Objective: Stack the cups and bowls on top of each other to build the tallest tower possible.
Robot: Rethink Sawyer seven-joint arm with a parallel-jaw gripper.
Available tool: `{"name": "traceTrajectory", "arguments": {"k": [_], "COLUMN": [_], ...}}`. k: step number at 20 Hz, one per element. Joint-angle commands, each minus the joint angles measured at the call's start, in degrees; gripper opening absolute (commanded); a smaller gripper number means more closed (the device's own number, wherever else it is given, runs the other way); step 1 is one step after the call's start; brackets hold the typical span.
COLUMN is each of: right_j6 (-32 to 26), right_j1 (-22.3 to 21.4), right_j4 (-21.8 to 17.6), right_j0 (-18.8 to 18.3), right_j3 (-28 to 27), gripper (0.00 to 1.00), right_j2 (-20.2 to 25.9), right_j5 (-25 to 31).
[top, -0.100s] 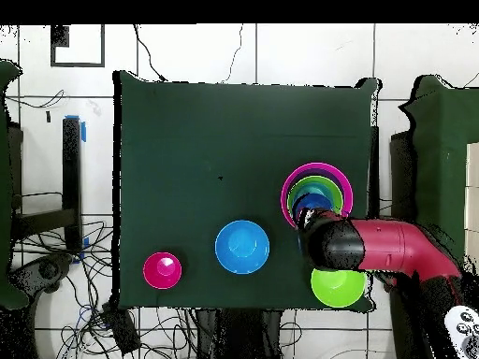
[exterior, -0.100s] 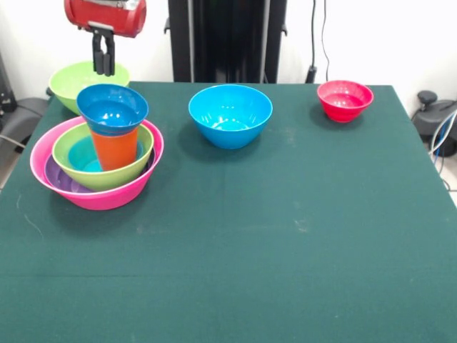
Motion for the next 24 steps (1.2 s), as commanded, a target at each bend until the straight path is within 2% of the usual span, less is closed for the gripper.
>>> {"name": "traceTrajectory", "arguments": {"k": [1,10,24], "right_j6": [-12.6,-12.1,-17.7], "right_j1": [5.1,8.8,6.6], "right_j4": [-5.9,-7.8,-6.9], "right_j0": [-0.1,-0.8,-4.1], "right_j3": [-0.4,-2.6,-3.5], "gripper": [0.0,0.0,0.0], "right_j2": [4.0,4.4,8.0], "right_j5": [2.0,0.6,6.5]}}
